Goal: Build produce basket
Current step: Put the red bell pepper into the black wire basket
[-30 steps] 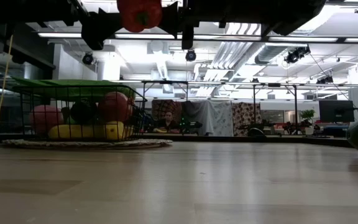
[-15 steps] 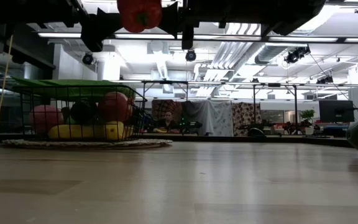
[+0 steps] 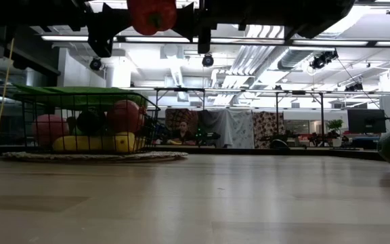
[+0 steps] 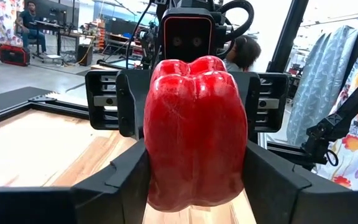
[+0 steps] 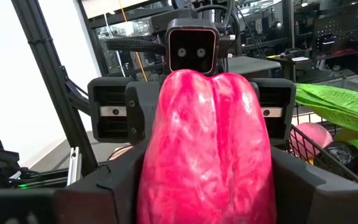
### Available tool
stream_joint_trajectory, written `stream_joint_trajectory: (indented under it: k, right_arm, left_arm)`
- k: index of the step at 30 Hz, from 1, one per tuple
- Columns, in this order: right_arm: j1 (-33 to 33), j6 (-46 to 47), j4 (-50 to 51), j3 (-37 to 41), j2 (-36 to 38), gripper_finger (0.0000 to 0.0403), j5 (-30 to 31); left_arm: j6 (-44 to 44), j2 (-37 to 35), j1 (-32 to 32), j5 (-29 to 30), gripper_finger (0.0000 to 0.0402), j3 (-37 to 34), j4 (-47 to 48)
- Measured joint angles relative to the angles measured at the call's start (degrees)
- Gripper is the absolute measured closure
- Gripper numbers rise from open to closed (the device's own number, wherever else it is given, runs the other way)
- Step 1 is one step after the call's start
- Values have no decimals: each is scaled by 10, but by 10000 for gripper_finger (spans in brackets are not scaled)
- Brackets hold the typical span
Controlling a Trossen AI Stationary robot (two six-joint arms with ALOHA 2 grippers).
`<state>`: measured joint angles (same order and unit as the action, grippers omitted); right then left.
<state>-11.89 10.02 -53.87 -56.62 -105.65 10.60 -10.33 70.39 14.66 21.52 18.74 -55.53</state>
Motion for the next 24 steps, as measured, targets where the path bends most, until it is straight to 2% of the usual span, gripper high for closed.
stream_joint_trajectory:
  k: [6, 24]
  right_arm:
    - [0, 8, 0, 0, 0, 145, 1]
    - [6, 46, 0, 1, 0, 141, 5]
  left_arm:
    - [0, 0, 0, 0, 200, 0, 2]
    - [0, 0, 0, 2, 200, 0, 5]
